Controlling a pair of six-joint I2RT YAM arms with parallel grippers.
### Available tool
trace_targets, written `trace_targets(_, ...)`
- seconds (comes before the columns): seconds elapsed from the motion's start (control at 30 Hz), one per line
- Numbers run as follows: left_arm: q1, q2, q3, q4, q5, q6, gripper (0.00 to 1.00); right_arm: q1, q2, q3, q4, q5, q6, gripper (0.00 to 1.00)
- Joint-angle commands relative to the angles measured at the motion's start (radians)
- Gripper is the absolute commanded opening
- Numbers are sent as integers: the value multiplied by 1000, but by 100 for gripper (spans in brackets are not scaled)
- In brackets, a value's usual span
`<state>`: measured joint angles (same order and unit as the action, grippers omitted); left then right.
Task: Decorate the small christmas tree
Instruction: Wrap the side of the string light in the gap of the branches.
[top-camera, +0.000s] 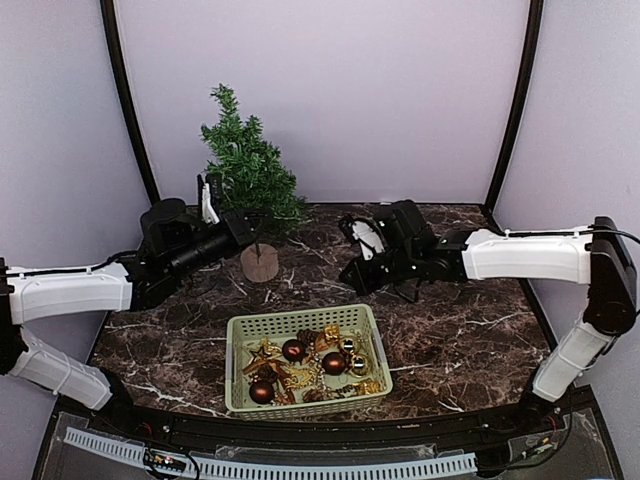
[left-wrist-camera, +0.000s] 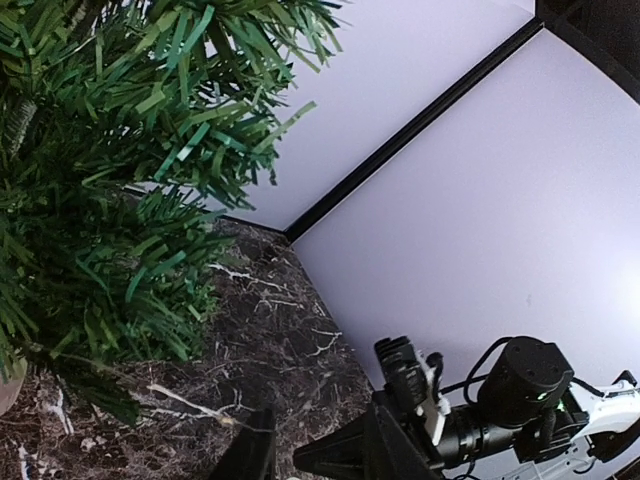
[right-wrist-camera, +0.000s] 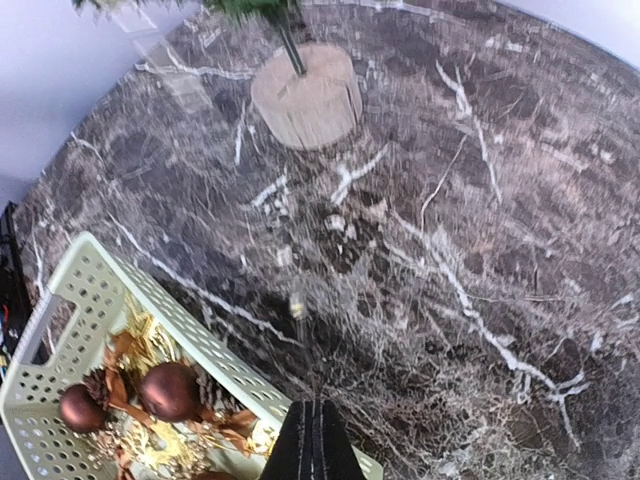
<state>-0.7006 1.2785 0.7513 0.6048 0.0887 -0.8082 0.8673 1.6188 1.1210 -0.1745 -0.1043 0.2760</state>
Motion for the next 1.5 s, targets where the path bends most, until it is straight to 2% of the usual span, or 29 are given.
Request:
trace_targets(0.0,14,-92,2,-102,18,62,46,-13,-84,0,105,39,32,0)
trace_targets(0.03,17,-121,1,-124,18,74,55,-18,-91,5,106,45,41,0)
trace_targets(0.1,20,-178,-9,-199,11,110,63,-30,-103,18,106,47,49,0)
trace_targets(0.17,23,-235,-21,-282,-7,138,66,-40,-109,30,110,52,55,0)
trace_targets(0.27,38,-294,-38,-420,-35,132,67,-57,-104,46,114,58,62,0)
trace_targets(0.4,95,-279,-59,-505,25,68,63,-75,-93,63,124,59,72,0)
trace_targets(0.67,147,-287,-125,-454,-29,28,59,-114,-89,94,124,74,98,0)
trace_targets(0.97,254,-233,-142,-350,33,38,60,-147,-15,187,109,77,82,0)
trace_targets(1.1,287,-199,-141,-286,60,47,48,-150,-4,210,107,74,79,0)
trace_targets(1.27,305,-141,-102,-238,115,79,41,-151,0,219,105,72,78,0)
trace_targets(1.47,338,-66,-68,-253,110,94,31,-151,-25,221,91,63,69,0)
